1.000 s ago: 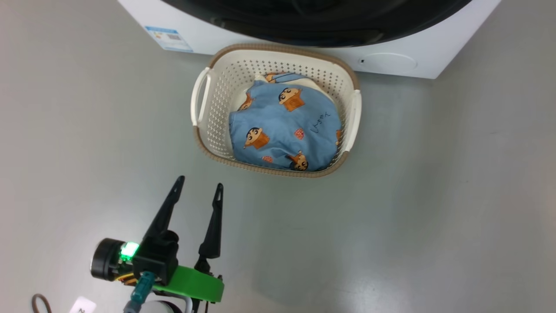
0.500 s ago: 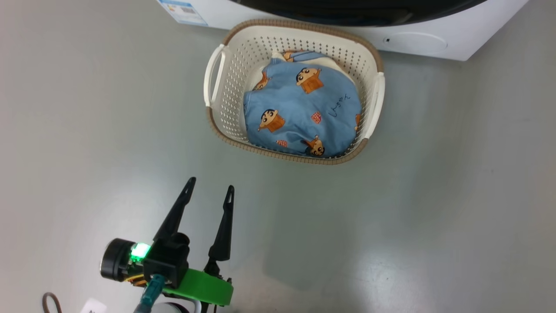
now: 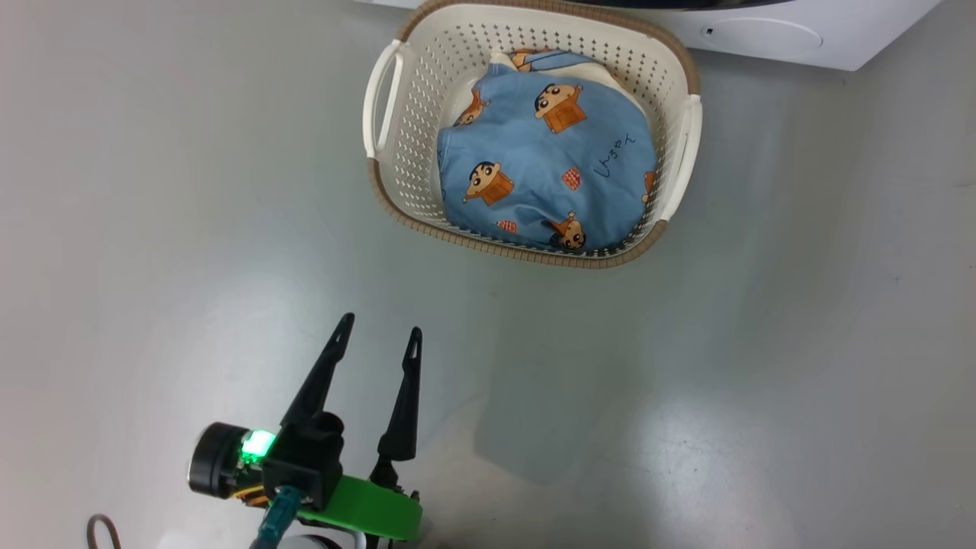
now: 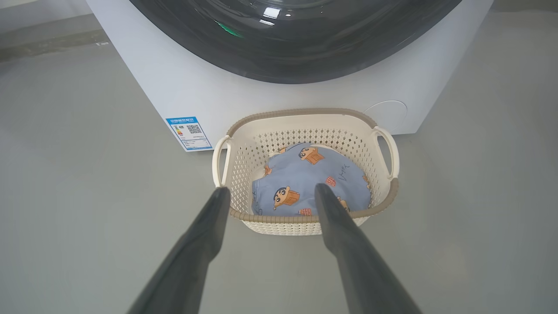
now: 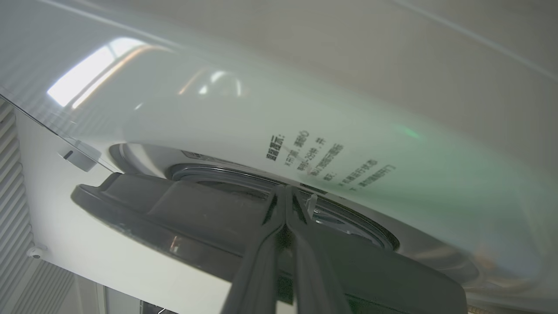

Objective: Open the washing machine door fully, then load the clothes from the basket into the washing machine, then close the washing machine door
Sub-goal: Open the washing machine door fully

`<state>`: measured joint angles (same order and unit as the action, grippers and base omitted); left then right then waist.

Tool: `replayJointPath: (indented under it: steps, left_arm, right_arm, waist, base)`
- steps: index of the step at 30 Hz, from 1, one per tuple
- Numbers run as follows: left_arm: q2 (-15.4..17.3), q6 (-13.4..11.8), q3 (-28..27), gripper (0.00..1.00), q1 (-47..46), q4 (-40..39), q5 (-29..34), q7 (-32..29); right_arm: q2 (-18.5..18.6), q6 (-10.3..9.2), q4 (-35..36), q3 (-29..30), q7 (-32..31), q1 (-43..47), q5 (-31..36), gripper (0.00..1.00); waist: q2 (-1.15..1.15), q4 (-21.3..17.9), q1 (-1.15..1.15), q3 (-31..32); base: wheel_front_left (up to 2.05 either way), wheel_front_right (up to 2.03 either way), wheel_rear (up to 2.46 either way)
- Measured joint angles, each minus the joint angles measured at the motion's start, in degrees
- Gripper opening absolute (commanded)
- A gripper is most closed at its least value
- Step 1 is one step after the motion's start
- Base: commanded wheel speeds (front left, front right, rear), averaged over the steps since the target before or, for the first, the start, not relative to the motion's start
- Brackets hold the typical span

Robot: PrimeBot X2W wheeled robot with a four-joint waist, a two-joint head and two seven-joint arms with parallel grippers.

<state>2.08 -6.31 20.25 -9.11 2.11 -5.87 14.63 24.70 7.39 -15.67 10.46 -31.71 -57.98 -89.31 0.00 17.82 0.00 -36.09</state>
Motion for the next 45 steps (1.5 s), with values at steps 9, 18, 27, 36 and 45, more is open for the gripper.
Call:
replayJointPath:
  steps: [9, 18, 27, 36, 45]
  left_arm:
    - [0.0, -1.0, 1.1, 1.0, 0.1, -0.7, -0.6, 0.0]
    - [0.0, -2.1, 1.7, 1.0, 0.0, -1.4, -1.2, 0.0]
    - [-0.1, -2.5, 1.7, 1.0, 0.0, -1.7, -1.4, 0.0]
    - [-0.1, -3.1, 1.6, 1.0, 0.0, -1.8, -1.4, 0.0]
    - [-0.1, -3.1, 1.6, 1.0, 0.0, -1.6, -1.4, 0.0]
  right_arm:
    - [1.0, 0.0, 0.0, -1.4, -0.6, -2.1, 0.0, 0.0]
    - [2.1, 0.0, -0.1, -2.6, -1.8, -3.6, 0.0, 0.0]
    - [2.6, 0.0, -0.4, -3.9, -2.1, -4.3, 0.0, 0.0]
    - [2.6, 0.0, -0.4, -4.5, -2.5, -4.3, -0.1, 0.0]
    - [2.6, 0.0, 0.1, -4.8, -2.5, -4.6, -0.2, 0.0]
  waist:
    - [0.0, 0.6, 0.0, -2.1]
    - [0.0, 1.1, 0.0, -3.8]
    - [0.0, 0.7, 0.0, -4.7]
    - [0.0, 0.3, 0.0, -5.0]
    - [0.0, 0.6, 0.0, -4.0]
  base:
    - [0.0, 0.0, 0.0]
    - [0.0, 0.0, 0.0]
    - [0.0, 0.0, 0.0]
    - [0.0, 0.0, 0.0]
    - [0.0, 0.0, 0.0]
